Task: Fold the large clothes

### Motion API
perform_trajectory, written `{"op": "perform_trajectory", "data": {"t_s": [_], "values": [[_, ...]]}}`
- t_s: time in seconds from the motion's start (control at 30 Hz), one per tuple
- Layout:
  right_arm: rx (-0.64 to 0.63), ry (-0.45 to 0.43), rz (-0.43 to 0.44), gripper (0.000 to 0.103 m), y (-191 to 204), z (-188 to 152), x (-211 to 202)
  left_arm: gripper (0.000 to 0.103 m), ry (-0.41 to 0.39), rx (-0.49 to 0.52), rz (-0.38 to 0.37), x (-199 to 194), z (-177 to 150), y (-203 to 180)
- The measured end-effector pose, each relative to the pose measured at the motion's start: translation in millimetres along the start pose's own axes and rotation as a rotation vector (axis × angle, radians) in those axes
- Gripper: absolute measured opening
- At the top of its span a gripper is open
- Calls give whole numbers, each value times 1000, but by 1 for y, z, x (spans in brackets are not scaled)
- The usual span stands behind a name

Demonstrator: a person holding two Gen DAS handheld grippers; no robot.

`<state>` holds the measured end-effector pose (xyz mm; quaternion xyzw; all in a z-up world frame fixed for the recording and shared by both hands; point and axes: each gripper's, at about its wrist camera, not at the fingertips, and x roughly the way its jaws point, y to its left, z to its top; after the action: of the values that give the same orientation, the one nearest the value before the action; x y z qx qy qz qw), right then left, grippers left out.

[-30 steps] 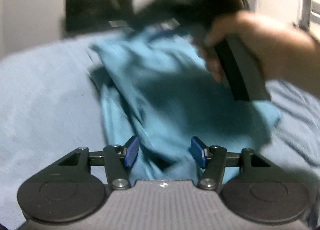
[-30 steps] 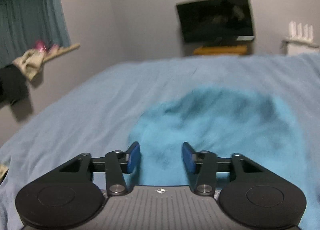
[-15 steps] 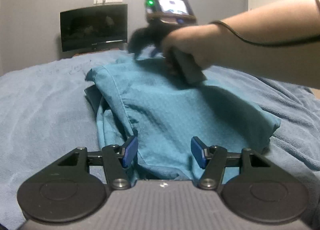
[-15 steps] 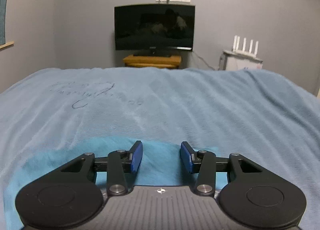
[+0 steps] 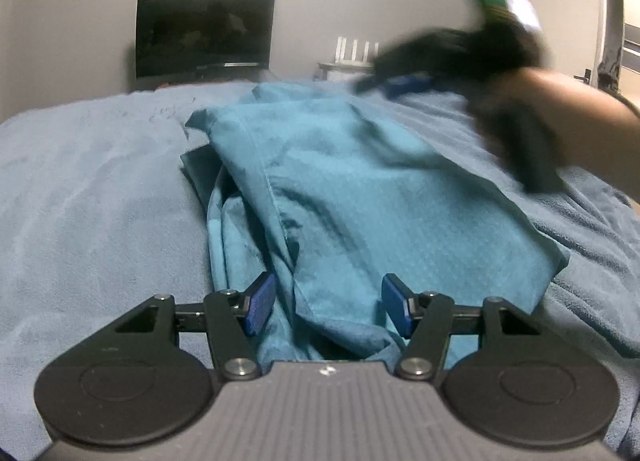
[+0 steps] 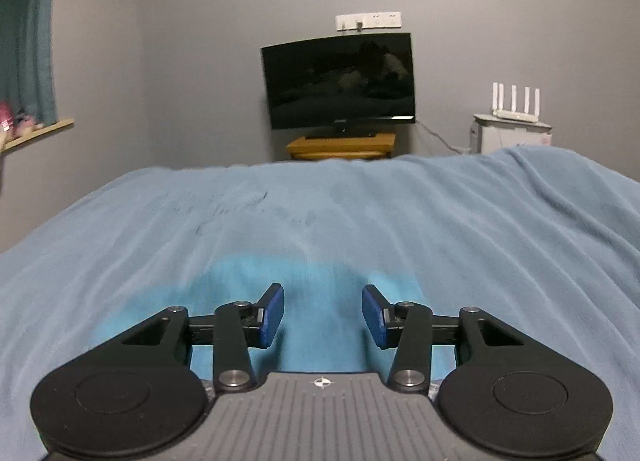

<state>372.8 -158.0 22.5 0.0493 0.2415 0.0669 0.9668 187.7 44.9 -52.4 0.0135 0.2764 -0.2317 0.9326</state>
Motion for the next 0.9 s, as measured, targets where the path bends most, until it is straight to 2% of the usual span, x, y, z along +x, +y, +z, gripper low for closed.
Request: {"op": "perform_trajectory", "data": {"t_s": [0.13, 0.2, 0.27, 0.4, 0.5, 0.53, 0.57, 0.7, 0.73, 0.83, 0.9], "values": [[-31, 57, 10, 47, -11, -45, -61, 58, 30, -17, 8, 11, 1, 10], [-102, 104, 6, 48, -13, -68, -88, 58, 46, -2, 27, 13, 0, 12], [-192, 114, -64, 49, -22, -92, -122, 59, 58, 20, 42, 14, -1, 12], [-75, 183, -139, 49, -63, -121, -164, 60, 59, 69, 96, 12, -6, 10], [-46, 184, -112, 48, -76, -136, -198, 61, 54, 61, 128, 4, -7, 9], [-38, 180, -103, 49, -79, -140, -210, 66, 49, 54, 167, -4, -8, 8], [-27, 183, -91, 51, -79, -142, -221, 66, 41, 45, 189, -9, -8, 8], [57, 146, -41, 58, -73, -146, -277, 67, 20, -53, 193, -41, -7, 7], [75, 132, -29, 60, -71, -147, -282, 71, 18, -82, 200, -51, -7, 4], [90, 123, -17, 65, -61, -149, -300, 91, -11, -182, 197, -82, -7, -10], [109, 146, 1, 67, -57, -155, -299, 95, -33, -224, 174, -101, -13, -23]]}}
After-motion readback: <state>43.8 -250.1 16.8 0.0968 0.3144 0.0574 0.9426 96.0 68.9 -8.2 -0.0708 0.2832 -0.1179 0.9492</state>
